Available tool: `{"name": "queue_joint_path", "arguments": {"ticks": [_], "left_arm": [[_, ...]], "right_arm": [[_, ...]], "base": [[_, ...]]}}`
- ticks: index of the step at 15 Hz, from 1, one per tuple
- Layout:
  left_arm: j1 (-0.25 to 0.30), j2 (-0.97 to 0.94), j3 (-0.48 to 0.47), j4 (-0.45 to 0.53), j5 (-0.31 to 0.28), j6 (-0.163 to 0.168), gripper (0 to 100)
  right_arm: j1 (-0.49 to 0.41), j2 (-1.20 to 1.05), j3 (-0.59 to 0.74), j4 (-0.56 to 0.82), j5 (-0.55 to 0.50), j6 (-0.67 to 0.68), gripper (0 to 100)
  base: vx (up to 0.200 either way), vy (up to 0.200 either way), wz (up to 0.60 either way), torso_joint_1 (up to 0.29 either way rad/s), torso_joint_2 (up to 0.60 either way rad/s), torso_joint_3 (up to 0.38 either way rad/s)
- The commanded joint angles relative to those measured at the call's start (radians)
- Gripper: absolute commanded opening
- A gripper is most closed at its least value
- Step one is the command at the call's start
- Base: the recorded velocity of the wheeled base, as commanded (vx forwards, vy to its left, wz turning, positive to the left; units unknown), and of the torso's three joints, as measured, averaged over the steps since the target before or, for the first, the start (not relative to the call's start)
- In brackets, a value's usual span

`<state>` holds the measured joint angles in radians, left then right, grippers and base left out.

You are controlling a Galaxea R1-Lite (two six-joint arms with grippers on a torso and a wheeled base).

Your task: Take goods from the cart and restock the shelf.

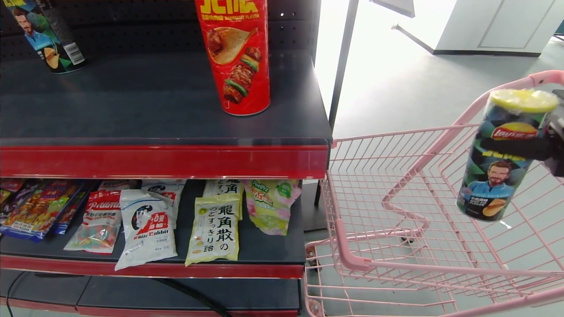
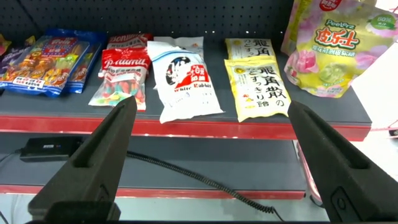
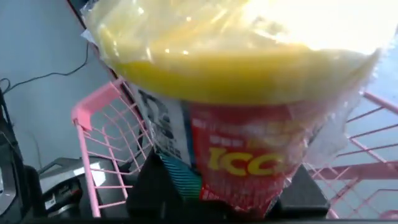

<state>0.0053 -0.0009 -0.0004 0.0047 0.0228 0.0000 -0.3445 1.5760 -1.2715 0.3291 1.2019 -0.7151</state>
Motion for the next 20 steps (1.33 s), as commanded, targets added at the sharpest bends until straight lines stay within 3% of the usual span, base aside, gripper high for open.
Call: {"name": "queue_joint_path", "arguments": {"ticks": [1, 2, 3, 4, 6, 9, 13, 16, 20], "left_arm": [[0.001, 0.001, 0.000, 0.000, 0.000, 0.000, 100], [0.001, 0.001, 0.000, 0.000, 0.000, 0.000, 100], [0.001, 0.001, 0.000, 0.000, 0.000, 0.000, 100], [0.001, 0.001, 0.000, 0.000, 0.000, 0.000, 100], [0.001, 0.001, 0.000, 0.000, 0.000, 0.000, 100], [0.001, 0.001, 0.000, 0.000, 0.000, 0.000, 100], [0.001, 0.001, 0.000, 0.000, 0.000, 0.000, 100], [0.001, 0.001, 0.000, 0.000, 0.000, 0.000, 100], [0.001, 0.001, 0.000, 0.000, 0.000, 0.000, 100]], "right_arm": [[0.068, -0.228, -0.066, 0.007, -0.025, 0.129, 0], [0.116, -0.271, -0.081, 0.001, -0.044, 0.197, 0], [0.236, -0.344, -0.083, 0.007, -0.093, 0.270, 0], [0.271, -0.364, -0.078, 0.011, -0.111, 0.276, 0], [0.495, -0.452, 0.024, 0.007, -0.186, 0.276, 0], [0.637, -0.476, 0.072, 0.005, -0.286, 0.276, 0], [0.699, -0.441, 0.215, -0.007, -0.297, 0.275, 0], [0.699, -0.389, 0.294, -0.162, -0.311, 0.279, 0], [0.731, -0.297, 0.274, -0.236, -0.352, 0.279, 0]], "base": [[0.000, 0.000, 0.00, 0.000, 0.00, 0.000], [0.000, 0.000, 0.00, 0.000, 0.00, 0.000], [0.000, 0.000, 0.00, 0.000, 0.00, 0.000], [0.000, 0.000, 0.00, 0.000, 0.00, 0.000], [0.000, 0.000, 0.00, 0.000, 0.00, 0.000], [0.000, 0.000, 0.00, 0.000, 0.00, 0.000], [0.000, 0.000, 0.00, 0.000, 0.00, 0.000], [0.000, 0.000, 0.00, 0.000, 0.00, 0.000], [0.000, 0.000, 0.00, 0.000, 0.00, 0.000]]}}
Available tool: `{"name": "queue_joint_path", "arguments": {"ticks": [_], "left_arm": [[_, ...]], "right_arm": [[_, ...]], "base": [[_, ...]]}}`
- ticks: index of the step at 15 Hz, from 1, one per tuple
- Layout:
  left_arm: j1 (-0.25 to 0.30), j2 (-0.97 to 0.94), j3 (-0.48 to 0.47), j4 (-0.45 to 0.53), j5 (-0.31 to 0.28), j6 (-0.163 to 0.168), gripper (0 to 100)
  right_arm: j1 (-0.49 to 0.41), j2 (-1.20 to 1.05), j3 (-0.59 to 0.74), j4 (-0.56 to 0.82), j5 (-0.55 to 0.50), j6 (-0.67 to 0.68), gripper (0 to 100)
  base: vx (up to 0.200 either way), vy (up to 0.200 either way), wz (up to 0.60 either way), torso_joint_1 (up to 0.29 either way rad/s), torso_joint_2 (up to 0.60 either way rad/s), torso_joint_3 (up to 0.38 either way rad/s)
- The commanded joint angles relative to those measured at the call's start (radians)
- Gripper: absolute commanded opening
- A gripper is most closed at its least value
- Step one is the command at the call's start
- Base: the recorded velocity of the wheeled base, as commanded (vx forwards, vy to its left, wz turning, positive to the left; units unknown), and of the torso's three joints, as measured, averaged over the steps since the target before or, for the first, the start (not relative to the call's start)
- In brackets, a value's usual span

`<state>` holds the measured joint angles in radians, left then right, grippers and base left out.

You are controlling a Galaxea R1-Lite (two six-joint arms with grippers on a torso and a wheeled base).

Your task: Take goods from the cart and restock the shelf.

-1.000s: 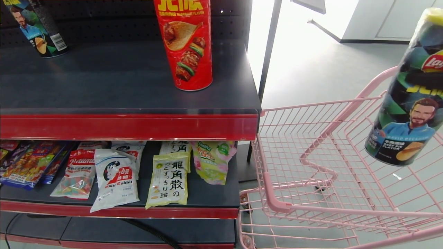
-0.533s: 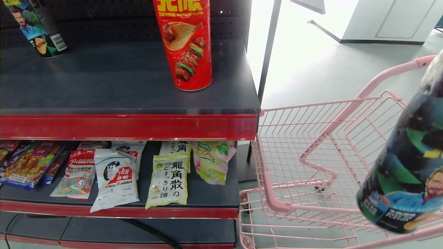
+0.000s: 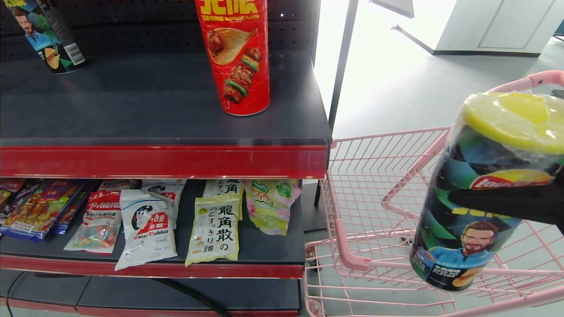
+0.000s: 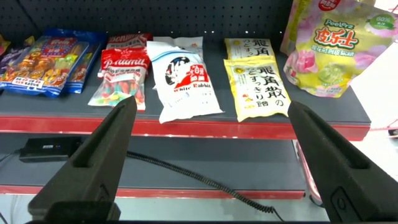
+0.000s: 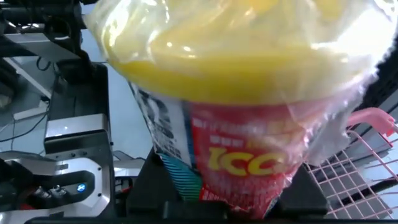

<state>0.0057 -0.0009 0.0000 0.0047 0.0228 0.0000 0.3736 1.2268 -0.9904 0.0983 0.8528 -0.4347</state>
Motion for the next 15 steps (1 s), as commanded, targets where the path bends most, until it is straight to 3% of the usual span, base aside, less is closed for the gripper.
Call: {"name": "queue_joint_path", "arguments": {"ticks": [1, 7, 11, 15], "left_arm": [[0.000, 0.001, 0.000, 0.000, 0.000, 0.000, 100], [0.000, 0.001, 0.000, 0.000, 0.000, 0.000, 100], [0.000, 0.001, 0.000, 0.000, 0.000, 0.000, 100], [0.000, 0.001, -0.002, 0.000, 0.000, 0.000, 100]], "right_arm": [[0.014, 0.066, -0.008, -0.012, -0.014, -0.001, 0], [0.025, 0.102, -0.063, -0.023, -0.101, -0.012, 0], [0.085, 0.103, -0.066, -0.023, -0.192, -0.016, 0], [0.073, 0.080, -0.053, -0.022, -0.198, -0.013, 0]], "base": [[0.000, 0.000, 0.00, 0.000, 0.00, 0.000], [0.000, 0.000, 0.00, 0.000, 0.00, 0.000], [0.000, 0.000, 0.00, 0.000, 0.00, 0.000], [0.000, 0.000, 0.00, 0.000, 0.00, 0.000]]}}
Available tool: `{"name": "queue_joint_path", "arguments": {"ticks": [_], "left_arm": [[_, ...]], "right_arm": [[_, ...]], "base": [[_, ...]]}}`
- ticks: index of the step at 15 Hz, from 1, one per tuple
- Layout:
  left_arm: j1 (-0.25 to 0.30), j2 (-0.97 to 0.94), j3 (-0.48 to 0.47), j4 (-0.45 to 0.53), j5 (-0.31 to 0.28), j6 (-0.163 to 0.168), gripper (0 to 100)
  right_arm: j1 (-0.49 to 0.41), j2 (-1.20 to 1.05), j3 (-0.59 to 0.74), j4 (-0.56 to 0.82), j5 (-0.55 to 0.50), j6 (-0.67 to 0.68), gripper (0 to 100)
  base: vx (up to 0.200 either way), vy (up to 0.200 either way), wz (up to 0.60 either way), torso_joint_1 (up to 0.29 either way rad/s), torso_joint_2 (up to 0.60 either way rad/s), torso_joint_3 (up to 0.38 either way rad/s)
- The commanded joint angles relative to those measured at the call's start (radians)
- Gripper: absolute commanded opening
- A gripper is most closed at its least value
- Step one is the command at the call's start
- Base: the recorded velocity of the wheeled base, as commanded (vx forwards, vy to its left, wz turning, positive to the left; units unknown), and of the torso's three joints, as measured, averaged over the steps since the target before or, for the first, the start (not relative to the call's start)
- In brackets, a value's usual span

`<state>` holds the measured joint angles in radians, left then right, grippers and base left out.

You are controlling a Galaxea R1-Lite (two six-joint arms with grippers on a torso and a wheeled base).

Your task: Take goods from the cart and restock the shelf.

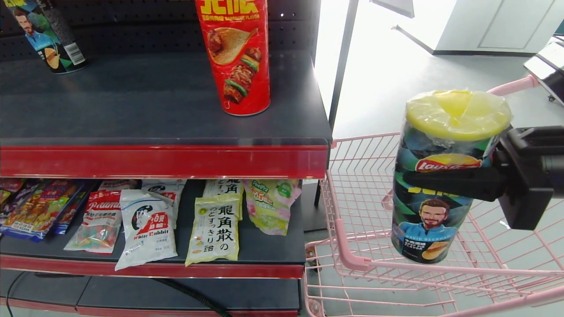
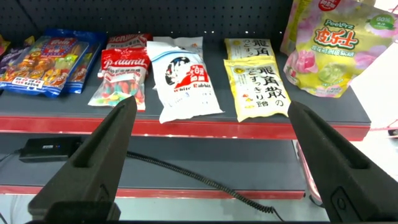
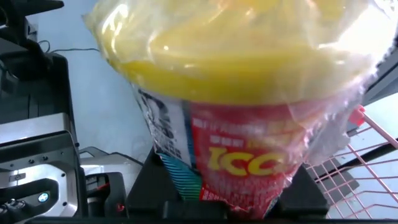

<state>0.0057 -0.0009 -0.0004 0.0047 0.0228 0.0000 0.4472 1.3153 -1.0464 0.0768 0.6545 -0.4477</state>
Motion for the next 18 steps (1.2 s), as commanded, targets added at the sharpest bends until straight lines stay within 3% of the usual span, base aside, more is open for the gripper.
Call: {"name": "queue_joint_path", "arguments": {"ticks": [1, 9, 18], "left_arm": [[0.000, 0.001, 0.000, 0.000, 0.000, 0.000, 100], [0.000, 0.001, 0.000, 0.000, 0.000, 0.000, 100], [0.000, 0.001, -0.001, 0.000, 0.000, 0.000, 100]], "right_arm": [[-0.001, -0.007, -0.001, 0.000, 0.001, 0.001, 0], [-0.002, -0.011, -0.006, 0.001, -0.001, 0.000, 0], [-0.015, -0.034, 0.006, 0.004, -0.001, 0.000, 0]], "base": [[0.000, 0.000, 0.00, 0.000, 0.00, 0.000], [0.000, 0.000, 0.00, 0.005, -0.01, -0.010], [0.000, 0.000, 0.00, 0.170, -0.47, -0.299]]}}
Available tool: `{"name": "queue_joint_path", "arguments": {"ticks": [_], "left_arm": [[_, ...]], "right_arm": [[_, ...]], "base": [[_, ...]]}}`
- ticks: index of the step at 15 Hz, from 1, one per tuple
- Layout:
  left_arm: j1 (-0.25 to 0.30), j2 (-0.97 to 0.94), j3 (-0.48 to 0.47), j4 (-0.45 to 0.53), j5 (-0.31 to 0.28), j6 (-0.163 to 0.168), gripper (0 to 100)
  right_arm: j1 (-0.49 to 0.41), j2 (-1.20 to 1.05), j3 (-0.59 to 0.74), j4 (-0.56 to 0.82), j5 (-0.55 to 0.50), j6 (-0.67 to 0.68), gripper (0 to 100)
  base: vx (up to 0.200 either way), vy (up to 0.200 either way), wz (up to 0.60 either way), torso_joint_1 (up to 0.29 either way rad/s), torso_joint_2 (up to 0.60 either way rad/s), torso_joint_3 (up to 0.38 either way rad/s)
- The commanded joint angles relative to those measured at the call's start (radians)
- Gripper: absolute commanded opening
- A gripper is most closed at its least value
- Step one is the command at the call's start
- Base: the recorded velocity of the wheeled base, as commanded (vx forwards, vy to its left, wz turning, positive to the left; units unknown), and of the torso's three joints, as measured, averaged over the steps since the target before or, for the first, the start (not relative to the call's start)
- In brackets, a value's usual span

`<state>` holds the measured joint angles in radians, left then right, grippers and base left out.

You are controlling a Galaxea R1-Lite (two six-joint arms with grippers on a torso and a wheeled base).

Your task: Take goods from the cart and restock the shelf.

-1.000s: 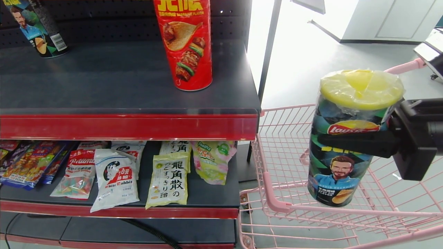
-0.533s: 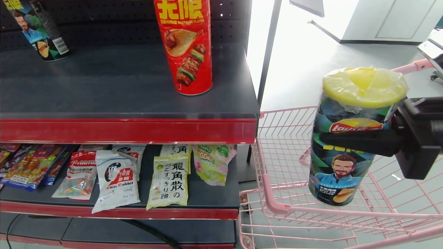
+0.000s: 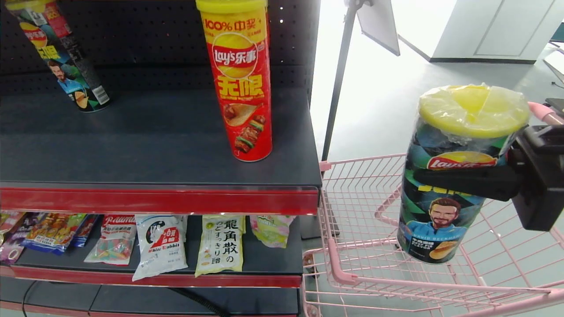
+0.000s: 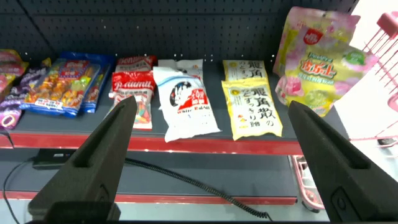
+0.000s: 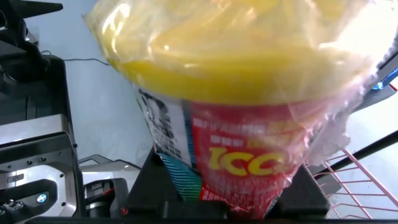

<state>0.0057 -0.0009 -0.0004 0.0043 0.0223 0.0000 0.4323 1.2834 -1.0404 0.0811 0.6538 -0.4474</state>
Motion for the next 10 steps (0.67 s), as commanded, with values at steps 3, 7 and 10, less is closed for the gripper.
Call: {"name": "queue_joint_path", "arguments": {"ticks": [3, 7, 10], "left_arm": [[0.000, 0.001, 0.000, 0.000, 0.001, 0.000, 100], [0.000, 0.001, 0.000, 0.000, 0.001, 0.000, 100], [0.000, 0.001, 0.000, 0.000, 0.001, 0.000, 100]], "right_arm": [[0.000, -0.003, -0.004, 0.000, 0.000, 0.000, 0], [0.000, -0.006, -0.003, 0.000, 0.000, 0.000, 0], [0.002, -0.012, -0.003, 0.000, 0.000, 0.000, 0]], "base": [[0.000, 0.000, 0.00, 0.230, -0.56, -0.346], [0.000, 0.000, 0.00, 0.245, -0.58, -0.344], [0.000, 0.000, 0.00, 0.189, -0.42, -0.242]]}}
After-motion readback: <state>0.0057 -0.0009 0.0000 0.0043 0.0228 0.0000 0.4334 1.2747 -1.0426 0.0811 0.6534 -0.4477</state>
